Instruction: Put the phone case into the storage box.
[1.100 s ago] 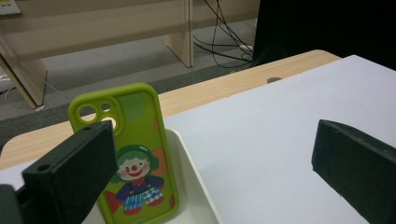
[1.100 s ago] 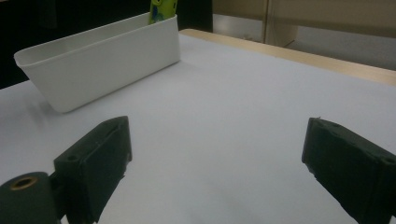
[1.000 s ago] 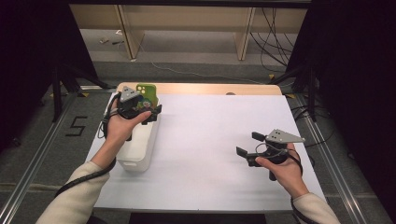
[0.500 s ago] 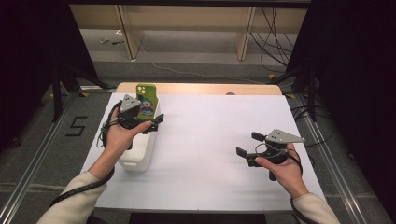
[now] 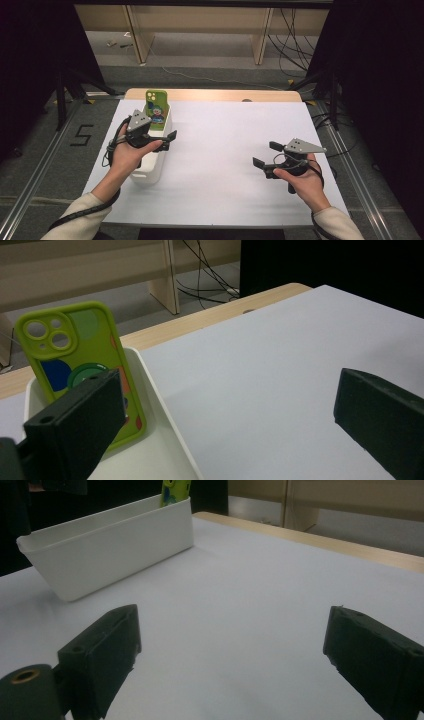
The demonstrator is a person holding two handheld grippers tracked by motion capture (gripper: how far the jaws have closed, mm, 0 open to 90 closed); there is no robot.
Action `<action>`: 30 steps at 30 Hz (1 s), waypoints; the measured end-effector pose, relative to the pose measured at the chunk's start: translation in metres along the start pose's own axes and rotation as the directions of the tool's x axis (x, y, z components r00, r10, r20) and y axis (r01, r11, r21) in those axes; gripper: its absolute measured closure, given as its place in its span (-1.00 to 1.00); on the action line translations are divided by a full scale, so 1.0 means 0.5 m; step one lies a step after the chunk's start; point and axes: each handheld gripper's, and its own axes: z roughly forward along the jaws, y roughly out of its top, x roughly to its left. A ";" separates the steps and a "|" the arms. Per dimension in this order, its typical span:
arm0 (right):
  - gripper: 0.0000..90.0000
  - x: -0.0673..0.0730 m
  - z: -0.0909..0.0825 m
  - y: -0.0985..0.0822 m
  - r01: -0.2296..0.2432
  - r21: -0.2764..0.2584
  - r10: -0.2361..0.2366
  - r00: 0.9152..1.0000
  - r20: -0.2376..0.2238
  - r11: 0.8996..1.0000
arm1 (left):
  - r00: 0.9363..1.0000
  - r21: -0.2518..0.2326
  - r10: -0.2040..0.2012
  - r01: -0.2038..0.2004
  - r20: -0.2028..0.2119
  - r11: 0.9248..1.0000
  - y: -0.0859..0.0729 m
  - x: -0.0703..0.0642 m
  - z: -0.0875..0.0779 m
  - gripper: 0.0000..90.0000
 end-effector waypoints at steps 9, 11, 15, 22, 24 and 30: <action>-0.79 0.001 0.000 0.000 0.001 -0.002 -0.001 1.000 -0.002 1.000 | 1.000 -0.011 0.019 -0.019 0.022 1.000 -0.011 -0.009 -0.016 -1.00; -0.79 0.001 0.000 0.000 0.000 -0.001 0.000 1.000 -0.003 1.000 | 0.999 -0.013 0.019 -0.019 0.029 1.000 -0.013 -0.011 -0.019 -1.00; -0.79 0.001 0.000 0.000 0.000 -0.001 0.000 1.000 -0.003 1.000 | 0.999 -0.017 0.027 -0.026 0.045 0.999 -0.018 -0.016 -0.026 -1.00; -0.79 0.001 0.000 0.000 0.001 -0.001 -0.001 1.000 -0.005 1.000 | 0.997 -0.015 0.043 -0.042 0.070 0.999 -0.032 -0.025 -0.033 -1.00; -0.79 0.001 0.000 0.000 0.000 -0.002 0.000 1.000 -0.004 1.000 | 0.996 -0.015 0.047 -0.046 0.079 0.999 -0.036 -0.026 -0.034 -1.00; -0.79 0.002 0.000 0.000 0.002 -0.001 -0.002 1.000 -0.005 1.000 | 0.994 -0.018 0.056 -0.055 0.097 0.998 -0.044 -0.030 -0.040 -1.00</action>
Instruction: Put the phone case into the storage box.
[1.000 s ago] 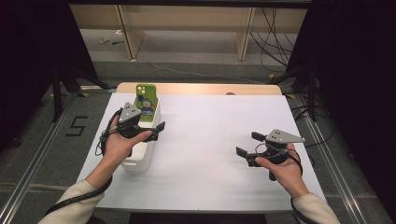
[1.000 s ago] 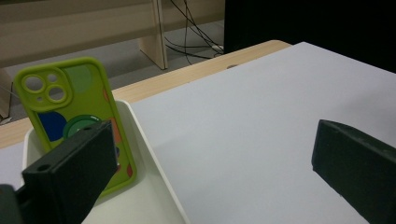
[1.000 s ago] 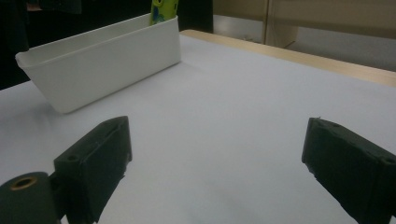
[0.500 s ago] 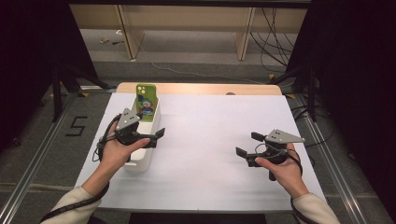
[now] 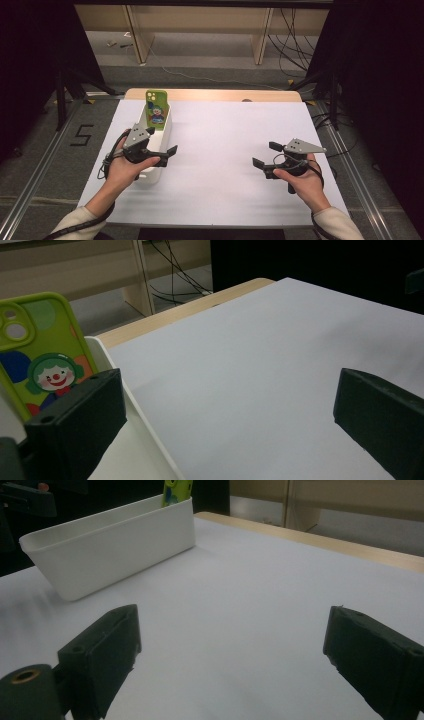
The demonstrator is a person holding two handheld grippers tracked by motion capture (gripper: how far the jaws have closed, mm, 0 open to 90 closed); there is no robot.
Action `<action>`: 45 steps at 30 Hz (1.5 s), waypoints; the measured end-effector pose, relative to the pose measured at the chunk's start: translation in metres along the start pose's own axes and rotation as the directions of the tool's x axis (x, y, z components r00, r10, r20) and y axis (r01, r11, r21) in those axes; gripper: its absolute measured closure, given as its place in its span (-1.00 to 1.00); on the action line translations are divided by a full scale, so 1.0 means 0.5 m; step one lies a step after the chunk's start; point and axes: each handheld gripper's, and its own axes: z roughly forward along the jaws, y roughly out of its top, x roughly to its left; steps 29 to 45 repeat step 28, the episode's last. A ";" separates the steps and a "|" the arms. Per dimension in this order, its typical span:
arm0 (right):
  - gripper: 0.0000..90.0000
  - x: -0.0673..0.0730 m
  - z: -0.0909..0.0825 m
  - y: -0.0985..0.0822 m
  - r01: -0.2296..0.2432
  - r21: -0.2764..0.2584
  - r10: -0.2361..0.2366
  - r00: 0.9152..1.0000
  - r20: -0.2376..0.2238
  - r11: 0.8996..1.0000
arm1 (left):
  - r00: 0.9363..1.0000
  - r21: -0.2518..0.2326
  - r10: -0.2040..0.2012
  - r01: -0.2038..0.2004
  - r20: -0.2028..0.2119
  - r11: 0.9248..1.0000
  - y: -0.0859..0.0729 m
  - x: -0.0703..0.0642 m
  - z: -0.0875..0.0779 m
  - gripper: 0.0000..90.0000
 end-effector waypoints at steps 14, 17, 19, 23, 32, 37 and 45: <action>-0.79 0.000 0.000 0.000 0.002 0.000 -0.002 1.000 -0.001 1.000 | 1.000 -0.002 0.018 -0.018 0.007 1.000 -0.010 -0.009 -0.012 -1.00; -0.79 0.000 -0.002 0.000 0.002 -0.001 -0.002 1.000 0.001 1.000 | 1.000 -0.002 0.016 -0.016 0.009 1.000 -0.011 -0.010 -0.014 -1.00; -0.79 -0.001 -0.002 0.000 0.003 -0.001 -0.003 1.000 0.002 1.000 | 1.000 -0.006 0.014 -0.014 0.013 1.000 -0.012 -0.010 -0.015 -1.00; -0.79 0.000 -0.001 0.000 0.004 -0.006 -0.004 1.000 -0.002 1.000 | 1.000 -0.007 0.014 -0.014 0.016 1.000 -0.013 -0.012 -0.017 -1.00; -0.79 0.000 -0.003 0.001 0.002 -0.008 -0.002 1.000 0.000 1.000 | 1.000 -0.011 0.014 -0.014 0.023 1.000 -0.012 -0.014 -0.017 -1.00; -0.79 0.000 -0.003 0.001 0.002 -0.008 -0.002 1.000 0.000 1.000 | 1.000 -0.011 0.014 -0.014 0.023 1.000 -0.012 -0.014 -0.017 -1.00; -0.79 0.000 -0.003 0.001 0.002 -0.008 -0.002 1.000 0.000 1.000 | 1.000 -0.011 0.014 -0.014 0.023 1.000 -0.012 -0.014 -0.017 -1.00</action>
